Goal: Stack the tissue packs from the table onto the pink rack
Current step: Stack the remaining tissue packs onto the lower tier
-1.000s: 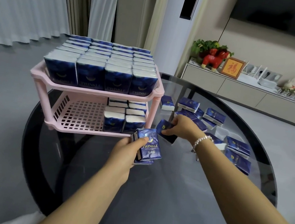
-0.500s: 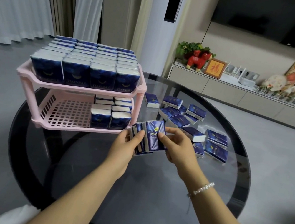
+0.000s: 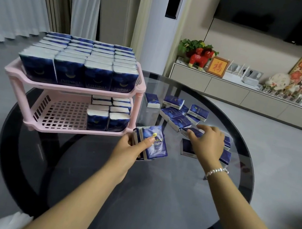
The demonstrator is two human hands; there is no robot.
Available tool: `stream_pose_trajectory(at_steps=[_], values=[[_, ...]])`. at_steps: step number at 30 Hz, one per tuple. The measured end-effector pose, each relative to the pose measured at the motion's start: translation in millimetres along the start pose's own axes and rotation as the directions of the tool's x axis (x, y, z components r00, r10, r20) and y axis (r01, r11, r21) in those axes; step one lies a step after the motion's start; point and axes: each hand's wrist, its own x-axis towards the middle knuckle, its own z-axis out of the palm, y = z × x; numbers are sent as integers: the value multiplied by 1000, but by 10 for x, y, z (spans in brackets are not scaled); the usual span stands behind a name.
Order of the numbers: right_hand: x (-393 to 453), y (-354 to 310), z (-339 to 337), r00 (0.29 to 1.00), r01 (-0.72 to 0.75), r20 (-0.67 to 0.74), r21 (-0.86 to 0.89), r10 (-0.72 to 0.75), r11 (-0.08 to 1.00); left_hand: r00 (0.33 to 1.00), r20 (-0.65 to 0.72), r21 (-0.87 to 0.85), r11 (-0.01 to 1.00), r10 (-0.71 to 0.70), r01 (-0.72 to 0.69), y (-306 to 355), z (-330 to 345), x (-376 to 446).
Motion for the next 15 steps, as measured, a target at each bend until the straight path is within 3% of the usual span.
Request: stream_pose_trajectory(at_steps=[3, 6, 10, 13, 15], values=[[157, 142, 103, 994, -6, 110, -170, 25, 985, 1000, -10, -24, 1000, -15, 15, 8, -13, 25], [169, 200, 159, 991, -30, 126, -97, 42, 995, 999, -21, -48, 998, -31, 30, 20, -32, 41], [6, 187, 105, 999, 12, 43, 209, -22, 978, 998, -21, -38, 998, -60, 59, 52, -62, 22], [-273, 74, -64, 981, -4, 163, 560, -105, 828, 996, 4, -9, 996, -94, 94, 98, -136, -5], [-452, -3, -163, 944, -14, 262, 636, -199, 772, 993, 16, 22, 993, -114, 114, 145, -201, -32]])
